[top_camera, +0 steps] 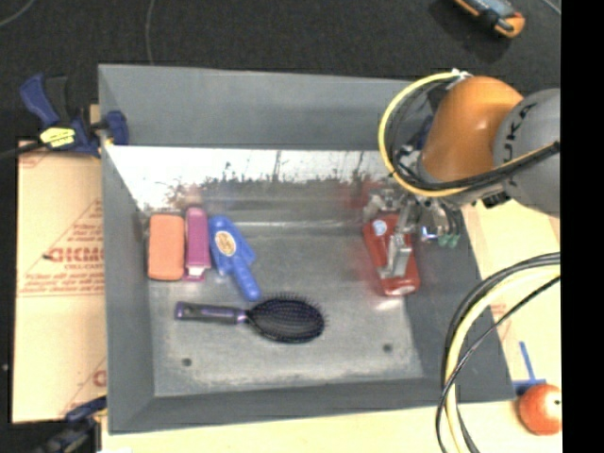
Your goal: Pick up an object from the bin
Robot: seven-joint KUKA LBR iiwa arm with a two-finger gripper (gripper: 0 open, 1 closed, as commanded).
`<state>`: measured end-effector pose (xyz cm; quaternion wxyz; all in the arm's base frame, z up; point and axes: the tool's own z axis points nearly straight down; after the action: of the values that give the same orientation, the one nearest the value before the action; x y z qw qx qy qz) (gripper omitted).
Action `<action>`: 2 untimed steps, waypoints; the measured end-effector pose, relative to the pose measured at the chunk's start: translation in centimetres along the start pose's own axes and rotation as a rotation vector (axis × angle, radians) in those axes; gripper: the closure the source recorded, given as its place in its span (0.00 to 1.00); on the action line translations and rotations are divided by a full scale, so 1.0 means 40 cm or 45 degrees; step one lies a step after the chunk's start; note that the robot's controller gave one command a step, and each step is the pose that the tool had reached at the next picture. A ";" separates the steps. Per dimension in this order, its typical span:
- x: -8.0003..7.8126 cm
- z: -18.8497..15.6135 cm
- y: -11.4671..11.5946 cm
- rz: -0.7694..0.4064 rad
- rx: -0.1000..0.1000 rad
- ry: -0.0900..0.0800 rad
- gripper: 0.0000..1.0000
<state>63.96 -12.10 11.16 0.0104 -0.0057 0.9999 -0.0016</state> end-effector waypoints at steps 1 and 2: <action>0.109 0.080 0.031 0.283 0.000 -0.032 0.00; 0.029 0.087 0.039 0.170 0.006 -0.029 0.00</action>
Offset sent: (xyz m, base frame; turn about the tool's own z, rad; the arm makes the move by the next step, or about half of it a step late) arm -0.0143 0.0199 -0.0411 0.1277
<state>62.84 -10.55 7.66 0.0219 0.0612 0.9979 -0.0031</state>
